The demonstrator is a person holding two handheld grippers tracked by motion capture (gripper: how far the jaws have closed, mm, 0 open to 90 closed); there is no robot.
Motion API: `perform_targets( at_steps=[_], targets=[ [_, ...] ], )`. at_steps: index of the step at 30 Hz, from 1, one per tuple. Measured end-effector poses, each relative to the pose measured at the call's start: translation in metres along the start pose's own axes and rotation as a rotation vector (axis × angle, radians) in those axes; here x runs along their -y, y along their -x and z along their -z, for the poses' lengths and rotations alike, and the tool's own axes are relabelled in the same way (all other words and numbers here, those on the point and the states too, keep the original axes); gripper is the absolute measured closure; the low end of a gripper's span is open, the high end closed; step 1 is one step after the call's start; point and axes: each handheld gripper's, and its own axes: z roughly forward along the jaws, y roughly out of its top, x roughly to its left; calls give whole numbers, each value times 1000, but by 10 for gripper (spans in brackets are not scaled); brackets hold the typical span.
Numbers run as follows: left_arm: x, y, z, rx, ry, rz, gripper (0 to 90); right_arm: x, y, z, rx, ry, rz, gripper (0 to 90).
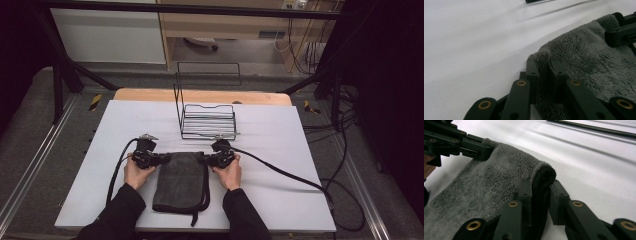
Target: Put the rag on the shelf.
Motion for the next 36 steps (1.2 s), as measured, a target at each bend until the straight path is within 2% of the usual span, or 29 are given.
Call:
perform_targets(
  at_steps=[7, 9, 15, 24, 32, 36],
  targets=[
    [0, -1, 9, 14, 25, -5, 801, -1, -4, 6, -11, 28, 2, 777],
    [0, 0, 12, 16, 34, -13, 801, -1, -6, 10, -23, 48, 15, 777],
    [0, 5, 28, 32, 97, -34, 800, -2, -14, 23, -46, 104, 43, 777],
    [1, 15, 47, 38, 175, -74, 800, -2, -24, 40, -71, 158, 82, 777],
    [-3, 25, 65, 55, 237, -78, 801, -4, -31, 55, -80, 218, 103, 779],
    [-5, 31, 75, 51, 269, -95, 801, -4, -34, 62, -80, 245, 114, 779]
  ],
)
